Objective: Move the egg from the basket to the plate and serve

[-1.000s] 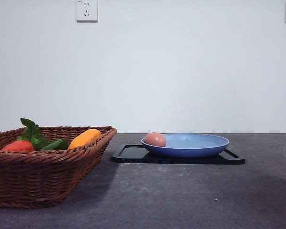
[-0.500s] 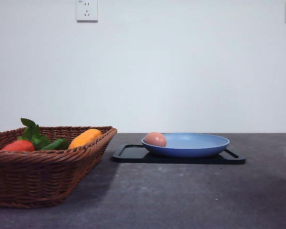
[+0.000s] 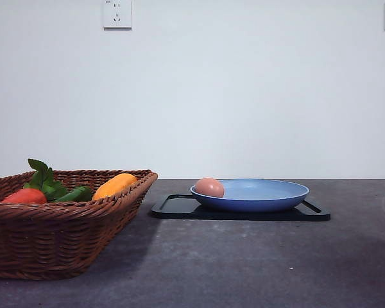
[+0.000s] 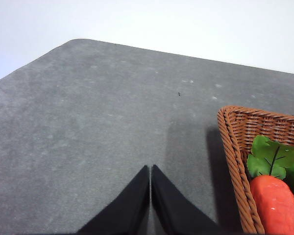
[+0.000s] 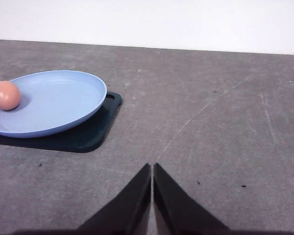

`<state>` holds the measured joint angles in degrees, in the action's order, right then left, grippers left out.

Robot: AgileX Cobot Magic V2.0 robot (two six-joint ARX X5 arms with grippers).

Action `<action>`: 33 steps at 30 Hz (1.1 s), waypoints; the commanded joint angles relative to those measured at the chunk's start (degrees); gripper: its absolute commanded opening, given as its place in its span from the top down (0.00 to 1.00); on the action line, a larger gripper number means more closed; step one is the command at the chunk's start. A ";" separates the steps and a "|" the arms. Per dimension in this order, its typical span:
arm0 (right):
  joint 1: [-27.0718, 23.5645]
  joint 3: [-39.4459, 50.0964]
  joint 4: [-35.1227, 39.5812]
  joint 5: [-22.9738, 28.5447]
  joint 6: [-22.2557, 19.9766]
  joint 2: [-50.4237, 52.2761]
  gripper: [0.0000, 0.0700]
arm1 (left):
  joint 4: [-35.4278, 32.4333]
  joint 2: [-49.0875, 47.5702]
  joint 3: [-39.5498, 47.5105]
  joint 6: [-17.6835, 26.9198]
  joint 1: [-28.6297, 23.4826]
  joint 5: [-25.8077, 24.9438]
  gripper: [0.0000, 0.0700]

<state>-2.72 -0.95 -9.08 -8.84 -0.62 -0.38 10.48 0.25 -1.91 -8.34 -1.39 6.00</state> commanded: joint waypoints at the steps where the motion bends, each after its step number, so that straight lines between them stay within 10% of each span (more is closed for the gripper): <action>1: 0.00 0.20 0.28 0.09 0.17 0.17 1.00 | 1.03 -0.09 1.22 -0.11 -0.13 0.02 1.00; 33: 0.00 0.20 0.28 0.09 0.17 0.17 1.00 | 1.03 -0.09 1.22 -0.11 -0.13 0.02 1.00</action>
<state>-2.72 -0.95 -9.08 -8.84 -0.62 -0.38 10.48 0.25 -1.91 -8.34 -1.39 6.00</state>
